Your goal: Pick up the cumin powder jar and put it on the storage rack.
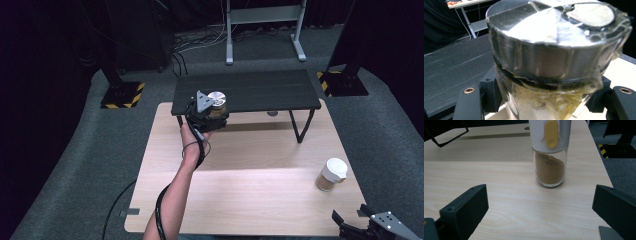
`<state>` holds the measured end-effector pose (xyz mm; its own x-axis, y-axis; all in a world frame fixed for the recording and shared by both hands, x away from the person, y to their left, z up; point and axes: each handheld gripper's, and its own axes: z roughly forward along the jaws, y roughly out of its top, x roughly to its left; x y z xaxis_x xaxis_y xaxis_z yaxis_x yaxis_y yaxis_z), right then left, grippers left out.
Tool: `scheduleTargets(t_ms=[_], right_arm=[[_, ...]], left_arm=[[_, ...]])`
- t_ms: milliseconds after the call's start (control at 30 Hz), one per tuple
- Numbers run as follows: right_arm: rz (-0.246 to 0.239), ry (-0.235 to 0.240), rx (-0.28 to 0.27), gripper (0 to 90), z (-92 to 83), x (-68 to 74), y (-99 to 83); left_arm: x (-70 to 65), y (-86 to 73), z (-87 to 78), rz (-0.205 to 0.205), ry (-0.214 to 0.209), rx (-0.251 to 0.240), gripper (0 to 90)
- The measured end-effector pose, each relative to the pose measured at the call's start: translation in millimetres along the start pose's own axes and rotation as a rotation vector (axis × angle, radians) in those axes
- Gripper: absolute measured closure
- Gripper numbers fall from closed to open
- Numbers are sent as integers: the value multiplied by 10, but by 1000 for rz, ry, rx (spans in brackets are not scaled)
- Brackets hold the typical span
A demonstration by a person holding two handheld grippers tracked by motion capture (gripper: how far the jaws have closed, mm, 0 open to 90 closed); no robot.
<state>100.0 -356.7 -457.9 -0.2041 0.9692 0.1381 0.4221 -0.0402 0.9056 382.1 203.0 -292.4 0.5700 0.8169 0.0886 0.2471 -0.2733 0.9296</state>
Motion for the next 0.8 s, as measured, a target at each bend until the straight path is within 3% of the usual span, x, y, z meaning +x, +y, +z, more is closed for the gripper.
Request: scheduleTargets(t_ms=[533,800], right_arm=[[-2,7,7,0,29,-13,10],[-2,9,8,0,35,-22,16]], left_arm=[[181,205,54,-37,-2,-10,308],[207,253,144,-47,3,-9,308]])
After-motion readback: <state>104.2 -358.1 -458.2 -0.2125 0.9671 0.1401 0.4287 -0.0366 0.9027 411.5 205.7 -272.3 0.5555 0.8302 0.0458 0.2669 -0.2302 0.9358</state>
